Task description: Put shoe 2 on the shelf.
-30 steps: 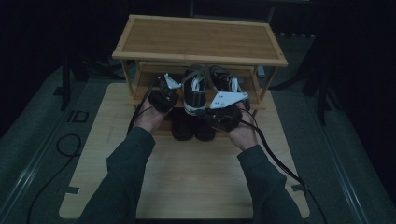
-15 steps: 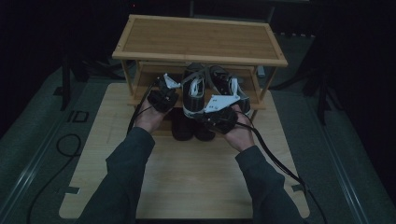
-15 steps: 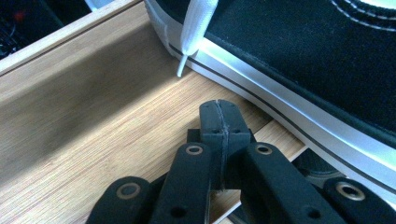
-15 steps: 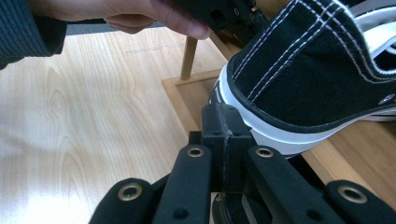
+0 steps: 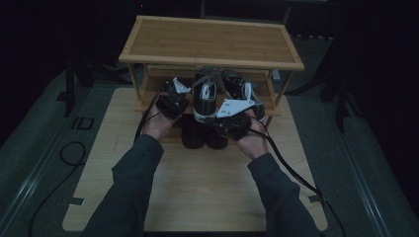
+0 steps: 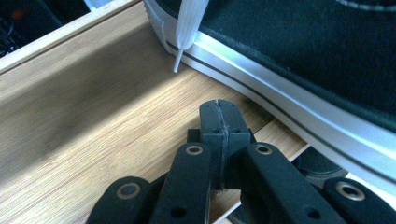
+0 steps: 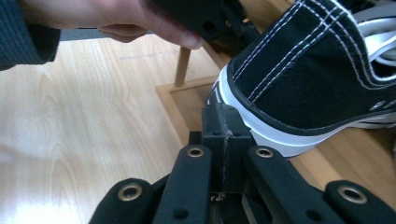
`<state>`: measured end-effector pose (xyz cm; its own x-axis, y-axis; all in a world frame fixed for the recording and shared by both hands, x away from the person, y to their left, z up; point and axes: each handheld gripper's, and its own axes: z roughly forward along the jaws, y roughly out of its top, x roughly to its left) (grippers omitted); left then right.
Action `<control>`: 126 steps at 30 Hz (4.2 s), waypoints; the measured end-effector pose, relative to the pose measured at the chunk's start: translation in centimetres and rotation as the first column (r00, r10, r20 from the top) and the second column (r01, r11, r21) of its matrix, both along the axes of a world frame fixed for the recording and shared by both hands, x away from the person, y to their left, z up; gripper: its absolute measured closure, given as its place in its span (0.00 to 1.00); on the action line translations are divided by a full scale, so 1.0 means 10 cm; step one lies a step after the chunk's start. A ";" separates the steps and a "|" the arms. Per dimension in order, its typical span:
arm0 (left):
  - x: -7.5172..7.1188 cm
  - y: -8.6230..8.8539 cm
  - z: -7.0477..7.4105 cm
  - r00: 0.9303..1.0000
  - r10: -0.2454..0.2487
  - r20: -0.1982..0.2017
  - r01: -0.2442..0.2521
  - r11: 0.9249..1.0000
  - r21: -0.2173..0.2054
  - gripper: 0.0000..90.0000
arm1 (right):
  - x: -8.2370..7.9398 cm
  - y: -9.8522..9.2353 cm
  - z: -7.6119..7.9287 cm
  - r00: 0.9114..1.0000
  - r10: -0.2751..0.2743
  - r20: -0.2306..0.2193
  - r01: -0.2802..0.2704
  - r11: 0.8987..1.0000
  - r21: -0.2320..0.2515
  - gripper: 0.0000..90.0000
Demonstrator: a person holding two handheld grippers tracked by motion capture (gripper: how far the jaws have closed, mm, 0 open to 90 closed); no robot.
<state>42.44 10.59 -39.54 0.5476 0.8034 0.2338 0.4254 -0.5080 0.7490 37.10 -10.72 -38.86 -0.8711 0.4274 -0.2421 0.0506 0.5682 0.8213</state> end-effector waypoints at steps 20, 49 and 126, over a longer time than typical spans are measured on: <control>0.00 0.00 0.00 1.000 -0.001 0.002 0.001 1.000 -0.003 1.00 | 0.03 0.03 -0.06 1.000 -0.018 -0.009 0.018 1.000 -0.001 1.00; 0.00 0.00 0.00 1.000 0.004 0.001 -0.004 1.000 -0.001 1.00 | 0.14 0.06 -0.09 0.999 -0.048 -0.018 0.049 0.997 0.066 1.00; 0.03 0.04 0.01 1.000 -0.017 -0.022 0.016 0.999 -0.028 1.00 | -0.02 -0.46 0.07 0.997 -0.038 -0.065 0.030 0.992 -0.122 0.98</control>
<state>42.75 11.02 -39.39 0.5657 0.8001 0.1995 0.4334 -0.4943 0.7535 36.95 -15.33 -38.20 -0.8726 0.4278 -0.2357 0.1237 0.6603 0.7408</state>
